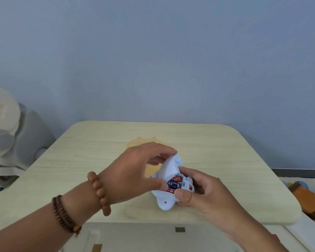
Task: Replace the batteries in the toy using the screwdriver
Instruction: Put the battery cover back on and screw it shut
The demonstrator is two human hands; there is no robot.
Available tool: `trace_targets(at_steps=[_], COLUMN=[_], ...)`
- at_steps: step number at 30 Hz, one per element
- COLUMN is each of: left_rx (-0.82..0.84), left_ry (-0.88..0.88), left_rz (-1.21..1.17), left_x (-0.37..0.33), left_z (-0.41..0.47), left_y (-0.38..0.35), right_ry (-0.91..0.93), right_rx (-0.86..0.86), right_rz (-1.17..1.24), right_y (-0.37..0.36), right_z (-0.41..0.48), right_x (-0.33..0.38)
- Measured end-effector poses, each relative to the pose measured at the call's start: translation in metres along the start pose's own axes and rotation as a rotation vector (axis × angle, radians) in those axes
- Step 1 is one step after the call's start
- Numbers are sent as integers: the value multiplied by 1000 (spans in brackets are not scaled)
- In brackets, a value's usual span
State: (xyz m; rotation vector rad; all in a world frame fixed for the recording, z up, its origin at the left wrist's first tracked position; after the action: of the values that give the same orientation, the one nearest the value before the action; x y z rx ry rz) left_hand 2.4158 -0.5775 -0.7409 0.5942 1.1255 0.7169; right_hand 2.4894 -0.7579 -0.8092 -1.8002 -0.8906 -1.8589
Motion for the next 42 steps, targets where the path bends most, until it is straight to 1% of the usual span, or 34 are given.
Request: trace_targets(at_steps=[3,11,21,24,28,33,37,40,42], left_rx=[23,81,129,135,139,127,126,130,126], left_ry=[-1,63,65,59,34,57,82,85,79], left_rz=[17,-91,53,90,150,146,142,173,181], left_x=[4,11,11,11,10,10,8,7,5], left_z=[0,-2,3,4,3,1,1,1,1], left_y=[-5,-4,-4,-5,-9,-8,-7,-8,-9], right_ry=[11,21,7,-47,-91,-105,-132,-133,-125], right_rx=[3,29,74,85,49,77,39,-30,-44], right_rz=[-17,-27,44,111,170,173,279,230,215], right_y=[1,2,1,3,9,8,6,3,1], right_z=[0,2,3,4,3,0,1,3,4], right_x=[-1,-5,-5,-9,-11,-8,-2,0,0])
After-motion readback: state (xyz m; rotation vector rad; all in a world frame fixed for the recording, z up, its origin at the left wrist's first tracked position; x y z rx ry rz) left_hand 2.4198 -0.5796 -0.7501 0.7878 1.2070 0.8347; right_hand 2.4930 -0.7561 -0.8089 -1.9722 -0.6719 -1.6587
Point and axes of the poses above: each hand's wrist, its own z-axis towards the middle knuckle, its own y-axis out of the back of the hand, x = y × z, the point moved 4 cm from there along z, towards the middle knuckle, and after that the axes turned 1 degree about -x, right-handed, at the moved point
